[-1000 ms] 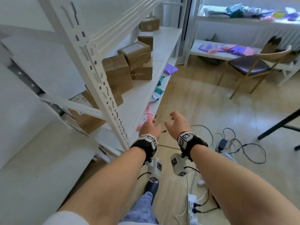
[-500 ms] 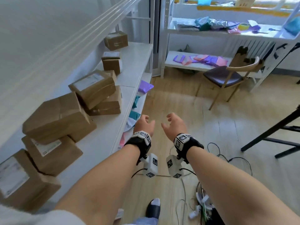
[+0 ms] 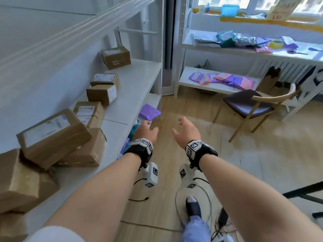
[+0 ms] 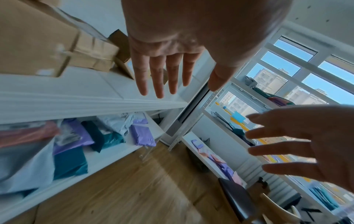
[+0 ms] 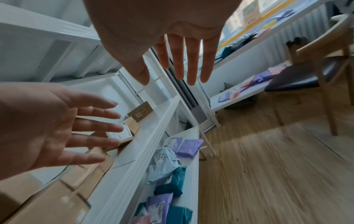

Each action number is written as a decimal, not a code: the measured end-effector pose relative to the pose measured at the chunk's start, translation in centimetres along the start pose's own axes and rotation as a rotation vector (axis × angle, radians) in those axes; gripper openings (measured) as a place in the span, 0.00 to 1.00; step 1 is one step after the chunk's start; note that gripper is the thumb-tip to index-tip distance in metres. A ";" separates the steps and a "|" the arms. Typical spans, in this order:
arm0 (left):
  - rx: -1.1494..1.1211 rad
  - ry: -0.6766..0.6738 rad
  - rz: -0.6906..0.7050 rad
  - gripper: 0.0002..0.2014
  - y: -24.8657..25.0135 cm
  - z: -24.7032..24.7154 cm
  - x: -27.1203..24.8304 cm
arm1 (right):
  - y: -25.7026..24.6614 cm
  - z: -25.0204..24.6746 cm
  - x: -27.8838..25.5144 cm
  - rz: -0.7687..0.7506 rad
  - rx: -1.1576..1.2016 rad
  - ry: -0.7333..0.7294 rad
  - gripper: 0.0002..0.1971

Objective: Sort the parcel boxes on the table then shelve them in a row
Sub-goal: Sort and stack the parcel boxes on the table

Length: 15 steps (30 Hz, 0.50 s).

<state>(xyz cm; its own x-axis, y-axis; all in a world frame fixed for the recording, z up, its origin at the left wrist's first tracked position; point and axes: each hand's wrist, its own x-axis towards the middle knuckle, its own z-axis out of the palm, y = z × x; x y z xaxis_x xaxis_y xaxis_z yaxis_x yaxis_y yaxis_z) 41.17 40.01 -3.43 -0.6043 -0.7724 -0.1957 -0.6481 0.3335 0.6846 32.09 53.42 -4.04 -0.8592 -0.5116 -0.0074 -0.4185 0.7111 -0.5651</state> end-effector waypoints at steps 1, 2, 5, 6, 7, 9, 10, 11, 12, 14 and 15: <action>0.026 0.012 0.009 0.21 1.1 0.7 1.7 | 0.4 -0.4 2.5 -0.028 -0.010 -0.014 0.26; 0.055 0.022 0.012 0.22 2.2 1.4 3.1 | 0.7 -0.8 4.8 -0.061 -0.021 -0.035 0.26; 0.157 0.066 -0.012 0.23 5.7 2.9 7.2 | 1.3 -2.4 11.4 -0.162 -0.083 -0.110 0.25; 0.202 0.072 -0.017 0.24 6.8 3.2 8.4 | 1.3 -2.9 13.5 -0.198 -0.113 -0.138 0.25; 0.248 0.083 -0.020 0.24 8.0 3.4 9.8 | 1.3 -3.2 15.7 -0.249 -0.151 -0.154 0.24; 0.325 0.118 -0.041 0.25 9.8 3.2 12.4 | 1.0 -3.5 19.9 -0.352 -0.233 -0.163 0.21; 0.349 0.138 -0.057 0.25 10.4 3.0 13.5 | 0.7 -3.5 21.8 -0.393 -0.265 -0.171 0.20; 0.365 0.159 -0.077 0.24 10.9 2.7 14.6 | 0.4 -3.3 23.4 -0.435 -0.289 -0.185 0.21; 0.380 0.175 -0.099 0.24 11.0 2.4 15.5 | 0.0 -2.9 24.9 -0.476 -0.308 -0.200 0.22; 0.413 0.201 -0.150 0.25 10.7 1.4 17.2 | -1.1 -2.0 27.4 -0.542 -0.330 -0.237 0.24; 0.423 0.218 -0.182 0.26 10.2 0.8 18.2 | -1.9 -1.4 28.5 -0.572 -0.334 -0.252 0.25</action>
<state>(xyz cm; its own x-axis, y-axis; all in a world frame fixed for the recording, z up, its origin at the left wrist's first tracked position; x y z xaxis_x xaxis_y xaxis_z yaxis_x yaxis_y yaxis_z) 23.23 29.75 -0.57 -0.3824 -0.9182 -0.1038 -0.8921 0.3376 0.3002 8.00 38.20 -2.05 -0.4002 -0.9164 0.0019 -0.8866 0.3867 -0.2539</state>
